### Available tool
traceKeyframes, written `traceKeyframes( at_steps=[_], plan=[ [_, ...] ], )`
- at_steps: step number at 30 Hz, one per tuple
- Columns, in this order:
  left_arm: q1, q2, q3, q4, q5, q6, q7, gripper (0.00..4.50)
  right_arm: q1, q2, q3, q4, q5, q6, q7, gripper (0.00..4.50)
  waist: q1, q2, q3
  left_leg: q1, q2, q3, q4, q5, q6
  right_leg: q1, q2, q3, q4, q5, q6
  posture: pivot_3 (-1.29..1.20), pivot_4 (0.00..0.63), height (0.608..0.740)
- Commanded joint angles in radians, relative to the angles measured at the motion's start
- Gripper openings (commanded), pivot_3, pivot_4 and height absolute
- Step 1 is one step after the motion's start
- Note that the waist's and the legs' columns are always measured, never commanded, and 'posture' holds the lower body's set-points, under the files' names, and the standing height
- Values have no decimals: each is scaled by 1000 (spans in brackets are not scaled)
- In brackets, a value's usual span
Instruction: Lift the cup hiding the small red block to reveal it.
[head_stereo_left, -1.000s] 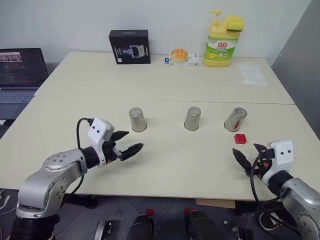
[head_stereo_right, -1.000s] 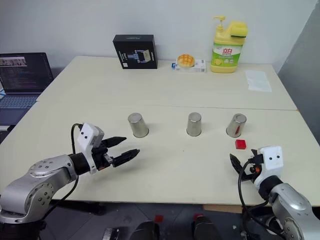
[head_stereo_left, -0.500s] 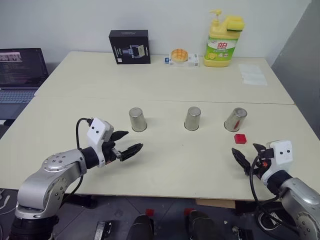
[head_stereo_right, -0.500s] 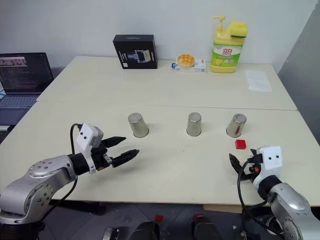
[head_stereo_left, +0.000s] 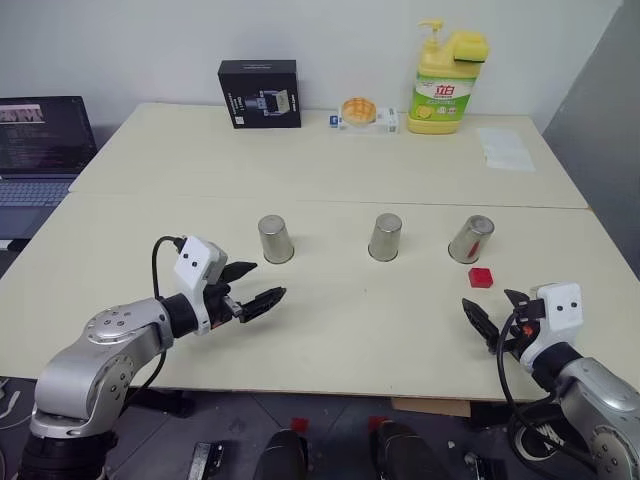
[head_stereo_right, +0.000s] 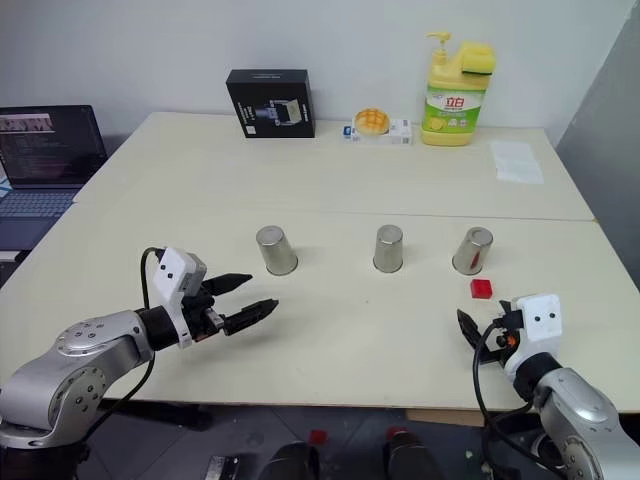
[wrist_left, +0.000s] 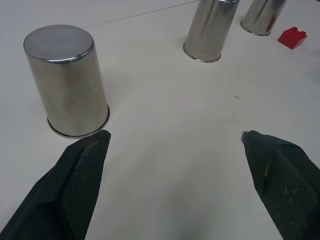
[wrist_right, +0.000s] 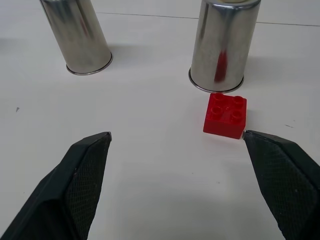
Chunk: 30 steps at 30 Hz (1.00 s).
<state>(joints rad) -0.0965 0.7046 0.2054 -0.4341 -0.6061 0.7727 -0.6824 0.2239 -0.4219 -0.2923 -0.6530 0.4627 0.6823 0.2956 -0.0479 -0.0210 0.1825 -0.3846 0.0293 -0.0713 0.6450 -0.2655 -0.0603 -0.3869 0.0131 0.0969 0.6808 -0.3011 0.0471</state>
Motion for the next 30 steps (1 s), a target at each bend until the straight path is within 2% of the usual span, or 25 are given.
traceKeyframes(
  at_steps=[1, 30],
  plan=[
    [-10, 14, 24, -17, -4, -20, -6, 4500, -3, 0, -16, -31, 3, -19, -4, 4474, 0, 0, 0, 0, 0, 0, 0, 0, 0, 0, 0, 0, 0, 0, 0, 0, 150, 740],
    [0, 31, 25, -24, -1, -23, -12, 4500, -18, 13, 7, -33, -8, -21, -10, 4474, 0, 0, 0, 0, 0, 0, 0, 0, 0, 0, 0, 0, 0, 0, 0, 0, 150, 740]
  ],
)
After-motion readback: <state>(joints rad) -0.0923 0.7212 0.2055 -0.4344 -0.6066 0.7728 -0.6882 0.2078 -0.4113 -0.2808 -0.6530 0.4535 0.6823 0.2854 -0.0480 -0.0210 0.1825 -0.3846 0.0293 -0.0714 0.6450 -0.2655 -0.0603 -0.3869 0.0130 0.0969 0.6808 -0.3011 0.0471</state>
